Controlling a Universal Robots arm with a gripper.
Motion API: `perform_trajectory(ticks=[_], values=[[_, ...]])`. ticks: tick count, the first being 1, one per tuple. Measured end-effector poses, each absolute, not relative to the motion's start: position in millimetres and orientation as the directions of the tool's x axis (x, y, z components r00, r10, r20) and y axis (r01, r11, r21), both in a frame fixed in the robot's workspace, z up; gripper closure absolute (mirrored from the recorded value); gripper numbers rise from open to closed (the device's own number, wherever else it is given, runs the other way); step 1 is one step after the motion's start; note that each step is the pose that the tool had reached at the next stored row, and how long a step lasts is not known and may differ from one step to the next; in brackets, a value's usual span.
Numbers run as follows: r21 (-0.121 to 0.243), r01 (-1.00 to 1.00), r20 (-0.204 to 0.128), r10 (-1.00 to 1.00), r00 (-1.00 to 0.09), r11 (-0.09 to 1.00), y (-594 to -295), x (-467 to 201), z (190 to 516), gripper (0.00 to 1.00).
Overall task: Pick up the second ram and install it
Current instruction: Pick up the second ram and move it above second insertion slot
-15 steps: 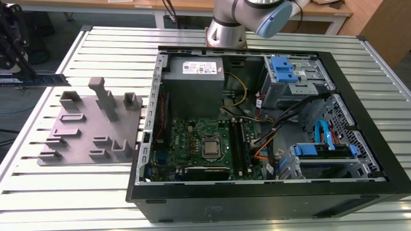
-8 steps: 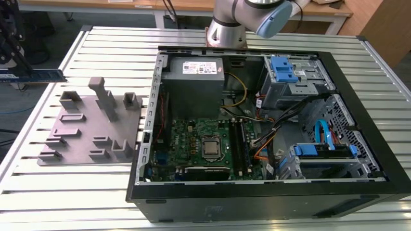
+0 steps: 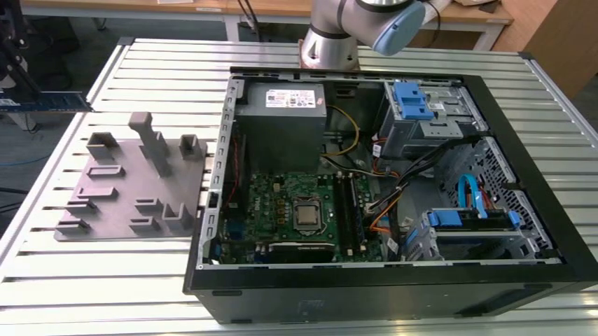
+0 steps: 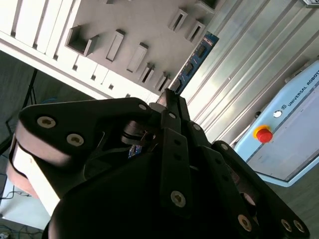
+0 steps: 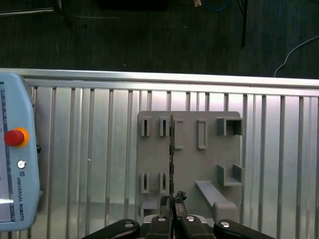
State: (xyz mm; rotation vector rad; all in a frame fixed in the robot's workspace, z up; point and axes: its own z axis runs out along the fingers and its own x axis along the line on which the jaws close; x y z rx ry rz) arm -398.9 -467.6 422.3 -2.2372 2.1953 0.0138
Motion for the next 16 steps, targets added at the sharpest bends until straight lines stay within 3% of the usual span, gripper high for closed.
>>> perform_trajectory(ticks=[16], values=[[0.001,-1.000,-0.014,-1.000,0.019,-0.019,-467.6,-396.8,429.3,0.87]])
